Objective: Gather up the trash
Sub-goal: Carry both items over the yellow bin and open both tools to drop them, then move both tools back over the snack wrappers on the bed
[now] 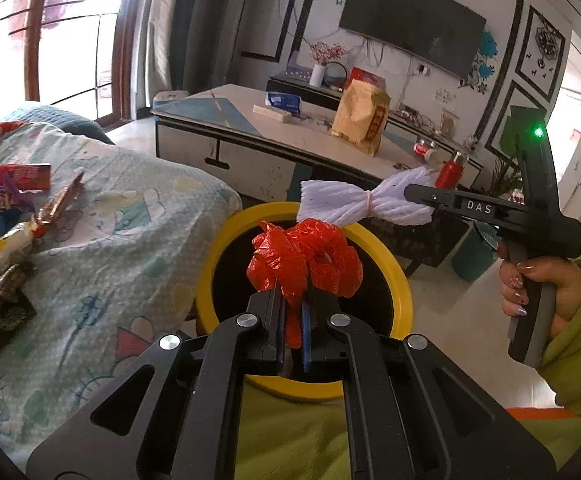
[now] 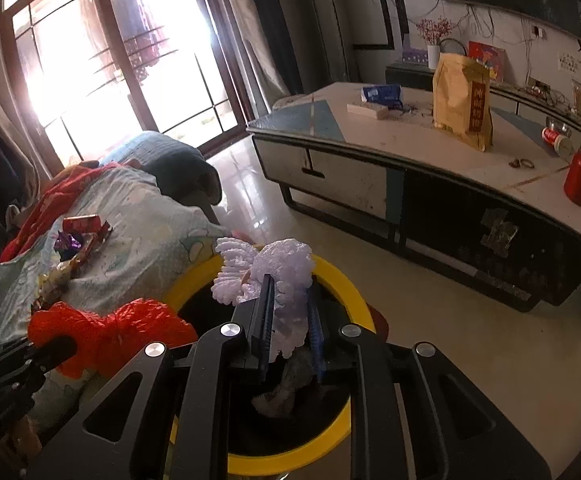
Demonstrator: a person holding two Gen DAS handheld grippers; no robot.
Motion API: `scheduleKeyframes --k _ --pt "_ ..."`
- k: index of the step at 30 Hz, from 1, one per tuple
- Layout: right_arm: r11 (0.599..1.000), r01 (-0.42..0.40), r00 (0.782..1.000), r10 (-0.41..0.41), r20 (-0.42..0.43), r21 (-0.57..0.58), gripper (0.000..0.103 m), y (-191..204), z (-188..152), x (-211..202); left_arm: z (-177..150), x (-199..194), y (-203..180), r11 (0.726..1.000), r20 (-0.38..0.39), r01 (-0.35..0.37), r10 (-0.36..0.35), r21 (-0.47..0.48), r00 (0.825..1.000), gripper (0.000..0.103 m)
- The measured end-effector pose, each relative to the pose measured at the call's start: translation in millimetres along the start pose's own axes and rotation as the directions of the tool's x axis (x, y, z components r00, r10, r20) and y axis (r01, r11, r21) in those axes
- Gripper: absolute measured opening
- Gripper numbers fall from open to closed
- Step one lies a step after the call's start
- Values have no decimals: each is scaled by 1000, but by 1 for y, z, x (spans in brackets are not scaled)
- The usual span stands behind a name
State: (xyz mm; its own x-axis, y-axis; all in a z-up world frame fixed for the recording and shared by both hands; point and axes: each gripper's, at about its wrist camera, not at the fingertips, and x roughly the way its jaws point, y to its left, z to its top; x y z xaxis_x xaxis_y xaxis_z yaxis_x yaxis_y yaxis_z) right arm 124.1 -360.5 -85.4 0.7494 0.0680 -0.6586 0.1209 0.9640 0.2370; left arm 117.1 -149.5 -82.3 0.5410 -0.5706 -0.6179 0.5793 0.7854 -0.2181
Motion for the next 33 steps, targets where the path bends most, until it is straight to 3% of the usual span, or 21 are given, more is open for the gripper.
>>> scheduleKeyframes --k 5,8,10,12,14,15,19,33 --pt "1000 -25 1000 25 -14 5 18 0 -1 4 0 9 -6 1000 -21 10 -10 21 1000 2" --pt "999 -38 999 38 -11 11 33 1 0 4 1 17 -9 999 -33 19 -18 30 999 9" --pt "999 -38 999 38 -6 21 43 -1 0 4 0 22 -9 999 -37 29 -27 28 999 44" --pt "999 -41 999 41 -4 30 46 -2 1 4 0 23 -10 999 -31 40 -39 25 999 52" --pt "999 -36 999 36 5 33 49 -2 2 3 0 21 -8 999 -16 39 -39 18 999 68" --pt "999 -39 999 38 11 33 51 -2 2 3 0 20 -7 999 -6 37 -37 11 999 84" --pt "998 -56 998 56 14 22 53 4 1 3 1 11 0 999 34 37 -36 -23 999 92" --pt "994 -91 993 96 72 -65 62 37 2 -10 3 -33 24 992 165 -65 83 -110 983 92"
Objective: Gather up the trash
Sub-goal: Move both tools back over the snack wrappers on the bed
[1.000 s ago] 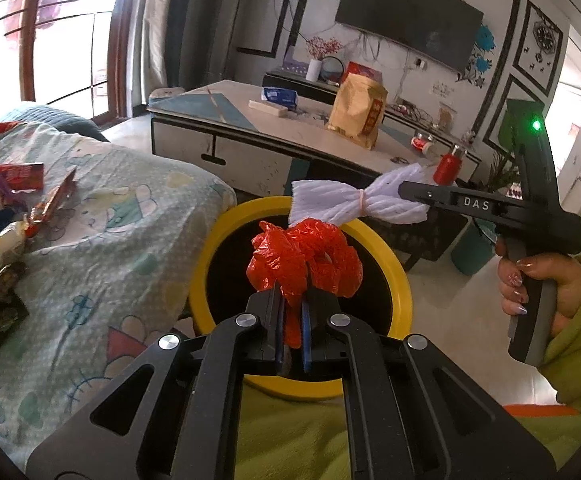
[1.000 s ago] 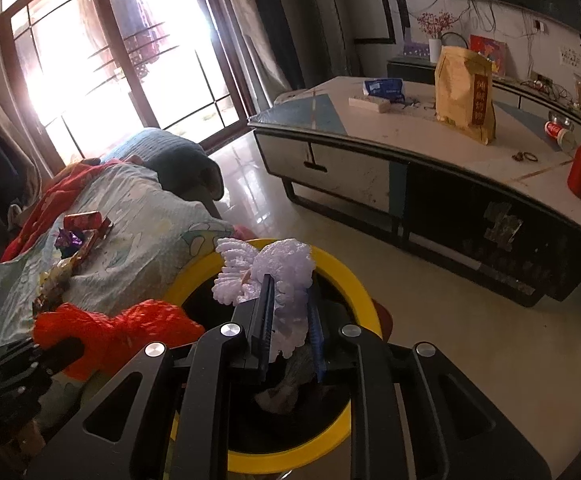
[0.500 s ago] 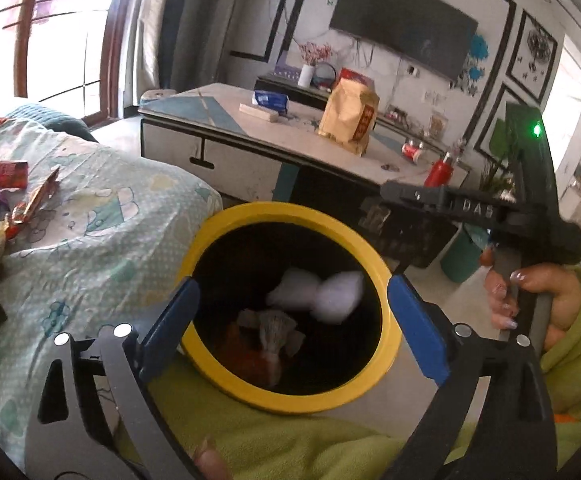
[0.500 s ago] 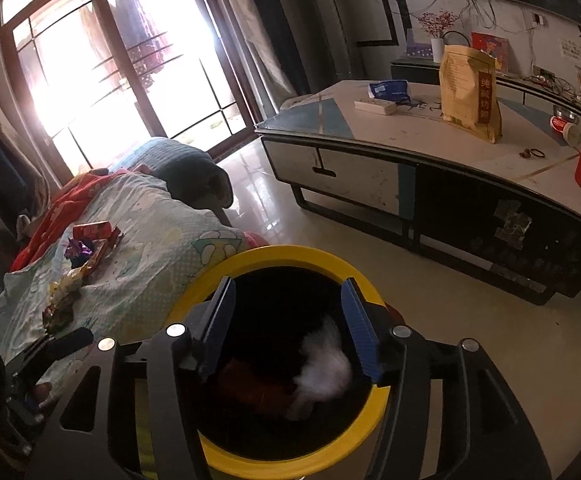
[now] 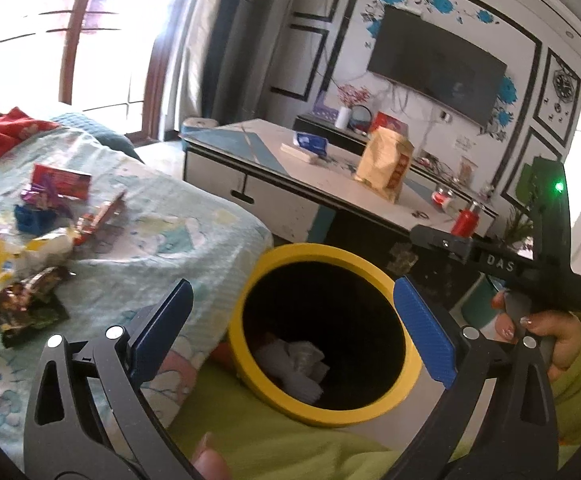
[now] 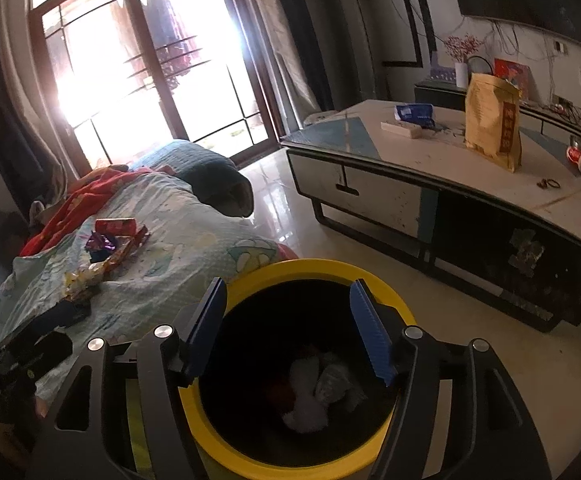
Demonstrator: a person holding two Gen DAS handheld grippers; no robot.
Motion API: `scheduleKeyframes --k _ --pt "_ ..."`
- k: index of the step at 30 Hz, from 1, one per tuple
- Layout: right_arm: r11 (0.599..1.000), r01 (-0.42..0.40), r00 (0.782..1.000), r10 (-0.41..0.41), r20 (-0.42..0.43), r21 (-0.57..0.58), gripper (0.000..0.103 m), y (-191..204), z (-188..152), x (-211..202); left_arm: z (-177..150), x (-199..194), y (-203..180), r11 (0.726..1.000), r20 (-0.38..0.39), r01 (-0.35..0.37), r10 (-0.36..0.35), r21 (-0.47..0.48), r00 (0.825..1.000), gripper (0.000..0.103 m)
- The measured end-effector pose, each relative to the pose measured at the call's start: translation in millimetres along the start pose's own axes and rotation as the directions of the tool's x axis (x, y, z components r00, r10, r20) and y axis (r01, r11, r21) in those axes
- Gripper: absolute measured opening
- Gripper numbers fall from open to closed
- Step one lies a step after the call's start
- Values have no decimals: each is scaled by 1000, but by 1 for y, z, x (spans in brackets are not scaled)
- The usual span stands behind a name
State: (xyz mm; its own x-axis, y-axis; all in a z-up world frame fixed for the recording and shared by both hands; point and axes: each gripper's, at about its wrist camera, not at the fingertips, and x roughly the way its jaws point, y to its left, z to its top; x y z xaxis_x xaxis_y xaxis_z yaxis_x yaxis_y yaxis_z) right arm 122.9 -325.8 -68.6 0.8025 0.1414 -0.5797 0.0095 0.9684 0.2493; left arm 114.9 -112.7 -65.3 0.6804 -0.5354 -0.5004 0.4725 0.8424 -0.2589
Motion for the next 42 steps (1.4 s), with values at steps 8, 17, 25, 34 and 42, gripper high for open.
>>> scheduleKeyframes --k 8,17,25,34,42 --pt "998 -22 1000 23 12 -54 66 24 0 -3 4 -20 13 998 54 -55 56 -32 997 92" --pt "991 -65 998 65 2 -116 67 57 5 1 5 -45 29 992 100 -114 119 -54 988 92" --pt "976 -116 993 118 4 -187 67 95 8 -2 5 -66 48 982 137 -161 173 -94 975 92" --pt "960 -156 987 159 -9 -233 67 125 9 0 10 -88 71 968 160 -214 234 -132 959 92" --pt "943 -213 977 213 -26 -254 67 158 17 9 8 -121 98 946 167 -286 311 -154 936 92"
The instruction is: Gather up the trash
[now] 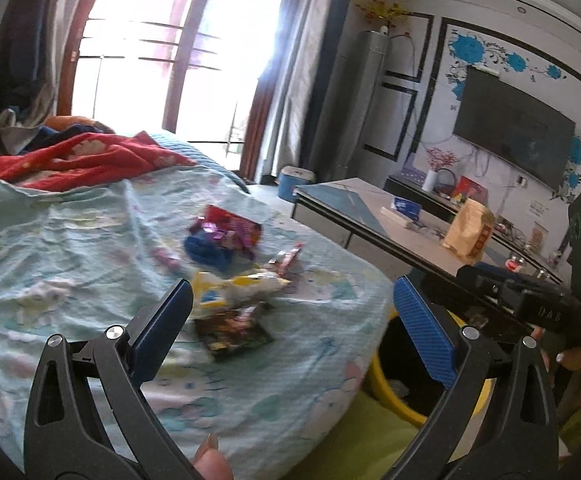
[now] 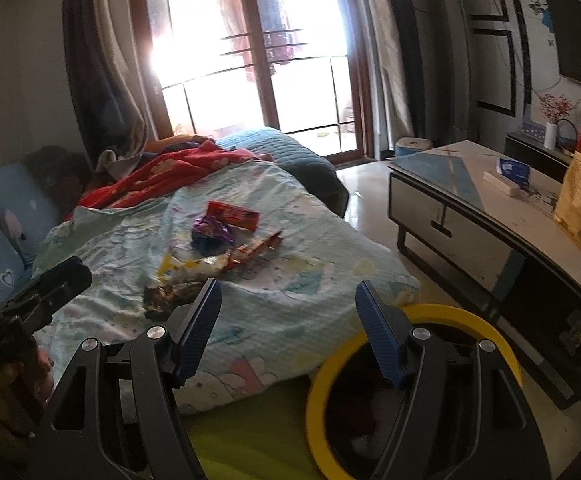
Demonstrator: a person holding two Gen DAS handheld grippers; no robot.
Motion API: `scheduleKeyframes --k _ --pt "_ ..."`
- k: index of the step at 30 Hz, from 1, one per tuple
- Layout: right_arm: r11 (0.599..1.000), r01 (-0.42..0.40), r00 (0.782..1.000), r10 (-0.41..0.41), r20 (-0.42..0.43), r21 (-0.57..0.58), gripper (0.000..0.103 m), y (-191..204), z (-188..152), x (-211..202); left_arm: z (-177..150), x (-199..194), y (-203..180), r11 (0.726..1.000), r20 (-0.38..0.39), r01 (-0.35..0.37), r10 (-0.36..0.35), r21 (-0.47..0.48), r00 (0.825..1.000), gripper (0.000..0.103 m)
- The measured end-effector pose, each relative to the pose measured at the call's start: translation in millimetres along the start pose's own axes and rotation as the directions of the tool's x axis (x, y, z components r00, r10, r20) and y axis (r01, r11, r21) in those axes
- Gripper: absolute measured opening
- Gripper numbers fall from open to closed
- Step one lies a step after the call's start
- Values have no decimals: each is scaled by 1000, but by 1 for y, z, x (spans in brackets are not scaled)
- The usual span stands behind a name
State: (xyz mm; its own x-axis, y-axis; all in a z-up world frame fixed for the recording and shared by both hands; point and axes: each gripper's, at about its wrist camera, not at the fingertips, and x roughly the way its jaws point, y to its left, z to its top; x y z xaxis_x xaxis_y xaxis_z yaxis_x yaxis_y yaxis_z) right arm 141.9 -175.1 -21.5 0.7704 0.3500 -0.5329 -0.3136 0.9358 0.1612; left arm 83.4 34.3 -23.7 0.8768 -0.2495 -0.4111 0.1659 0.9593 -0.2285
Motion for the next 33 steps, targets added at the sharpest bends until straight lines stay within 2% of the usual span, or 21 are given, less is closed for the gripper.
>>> scheduleKeyframes --k 15,20,25,26,33 --pt "996 -67 997 65 -35 -56 68 65 28 40 5 -34 67 991 12 -86 87 -99 996 92" --pt "995 -68 997 65 -49 -76 68 77 35 58 1 -36 86 986 3 -94 95 -135 995 92" --pt "995 -65 995 59 -75 -71 68 82 40 81 -5 -26 100 982 -39 -91 86 -165 996 92" --pt "996 -65 995 60 -81 -68 68 82 41 86 -8 -23 103 981 -50 -84 76 -174 996 91" --pt "998 -50 993 44 -114 -49 68 82 46 115 -19 -7 107 979 -104 -29 8 -200 995 67"
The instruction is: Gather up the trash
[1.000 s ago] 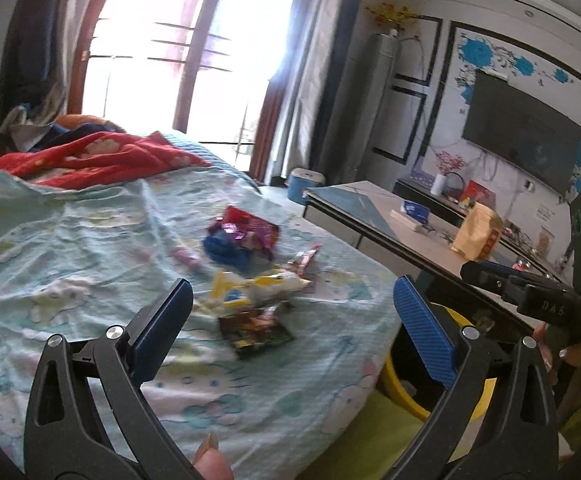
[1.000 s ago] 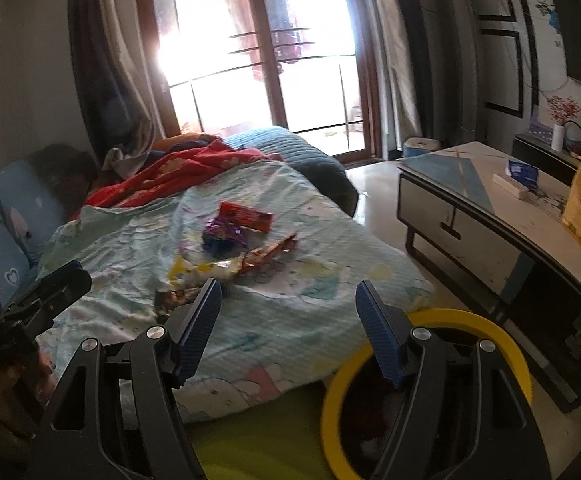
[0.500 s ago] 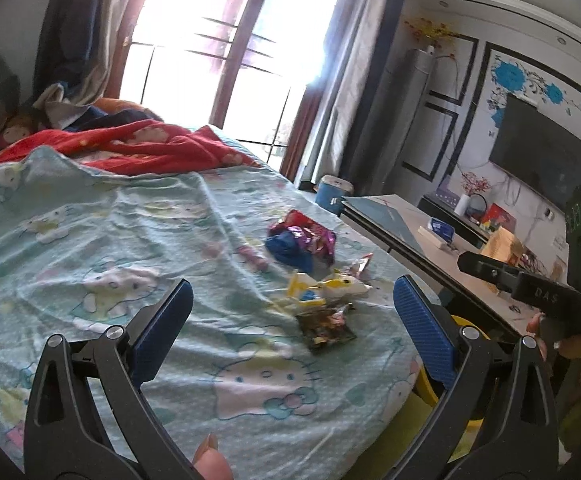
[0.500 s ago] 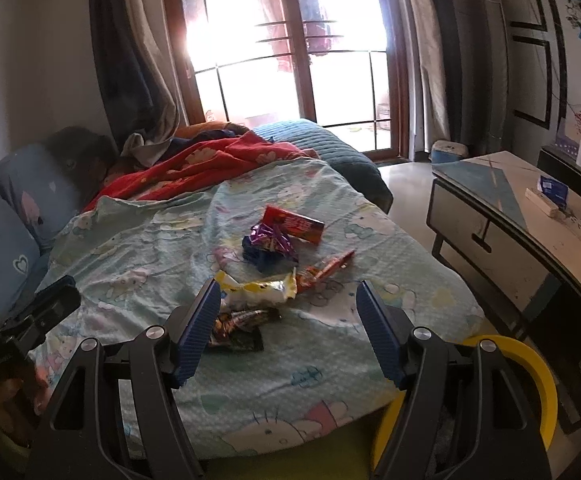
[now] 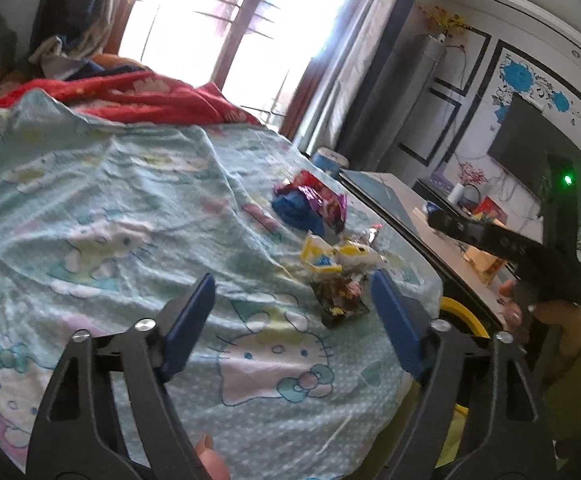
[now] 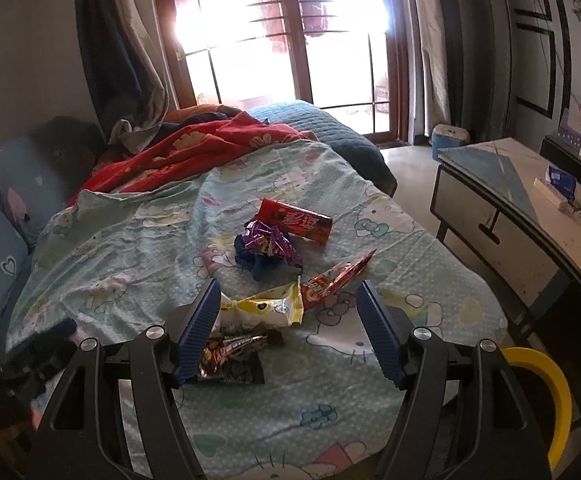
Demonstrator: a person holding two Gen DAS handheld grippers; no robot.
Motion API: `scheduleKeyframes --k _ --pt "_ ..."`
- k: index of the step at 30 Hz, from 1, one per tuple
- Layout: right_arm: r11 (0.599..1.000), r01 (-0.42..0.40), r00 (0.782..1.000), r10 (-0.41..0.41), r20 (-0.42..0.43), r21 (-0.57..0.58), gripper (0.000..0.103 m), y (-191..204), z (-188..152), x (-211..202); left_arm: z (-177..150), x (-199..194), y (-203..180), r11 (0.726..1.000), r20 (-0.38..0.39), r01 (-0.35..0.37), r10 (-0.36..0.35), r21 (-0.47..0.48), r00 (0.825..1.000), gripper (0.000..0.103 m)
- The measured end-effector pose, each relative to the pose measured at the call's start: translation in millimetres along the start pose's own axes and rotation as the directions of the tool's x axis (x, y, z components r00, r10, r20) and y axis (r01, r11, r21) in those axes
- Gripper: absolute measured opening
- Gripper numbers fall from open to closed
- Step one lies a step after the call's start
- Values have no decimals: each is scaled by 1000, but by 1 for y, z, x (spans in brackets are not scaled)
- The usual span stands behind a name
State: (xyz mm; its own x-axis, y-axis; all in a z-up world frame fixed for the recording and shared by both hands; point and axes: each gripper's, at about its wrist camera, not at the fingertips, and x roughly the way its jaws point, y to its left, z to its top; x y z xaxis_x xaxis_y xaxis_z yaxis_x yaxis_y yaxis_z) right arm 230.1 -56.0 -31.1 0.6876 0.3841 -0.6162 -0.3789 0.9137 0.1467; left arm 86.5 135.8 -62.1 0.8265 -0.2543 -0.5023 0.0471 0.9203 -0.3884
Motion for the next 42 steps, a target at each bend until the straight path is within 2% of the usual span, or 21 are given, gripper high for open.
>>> scheduleKeyframes --k 5,7,9,12,15,23,29,32,34,36,39,42 --pt "1000 3 1000 -3 -18 14 67 -1 3 15 -10 19 -6 999 -67 50 -50 -5 996 50" --pt "1000 7 1000 -6 -26 20 67 -2 2 21 -16 29 -10 998 -103 63 -63 0 993 40" --pt "999 6 999 -4 -38 34 67 -4 1 28 -19 36 -13 997 -127 77 -77 -3 989 36" --pt "999 8 998 -5 -60 45 64 -5 -1 38 -21 45 -16 995 -151 97 -99 -21 984 35" --pt "999 9 997 -4 -81 54 62 -7 -4 47 -21 53 -18 994 -169 105 -108 -30 980 30" --pt "993 -13 991 28 -130 114 53 -14 -9 70 -24 73 -16 990 -212 120 -133 -74 968 24" --pt "986 -38 986 64 -156 164 42 -18 -12 85 -25 83 -12 986 -231 128 -150 -106 961 24" --pt "977 -53 980 90 -176 204 33 -22 -14 91 -28 89 -6 983 -246 127 -157 -132 956 24" --pt "972 -70 976 113 -185 222 19 -23 -16 94 -29 90 -4 981 -247 129 -161 -142 955 22" --pt "970 -83 976 126 -179 228 10 -23 -16 93 -29 89 -3 979 -244 140 -174 -150 954 22" --pt "973 -88 979 124 -164 213 1 -21 -16 88 -28 89 2 972 -237 157 -197 -177 951 22" --pt "974 -100 979 133 -154 202 1 -18 -18 82 -27 90 4 968 -233 166 -208 -187 950 15"
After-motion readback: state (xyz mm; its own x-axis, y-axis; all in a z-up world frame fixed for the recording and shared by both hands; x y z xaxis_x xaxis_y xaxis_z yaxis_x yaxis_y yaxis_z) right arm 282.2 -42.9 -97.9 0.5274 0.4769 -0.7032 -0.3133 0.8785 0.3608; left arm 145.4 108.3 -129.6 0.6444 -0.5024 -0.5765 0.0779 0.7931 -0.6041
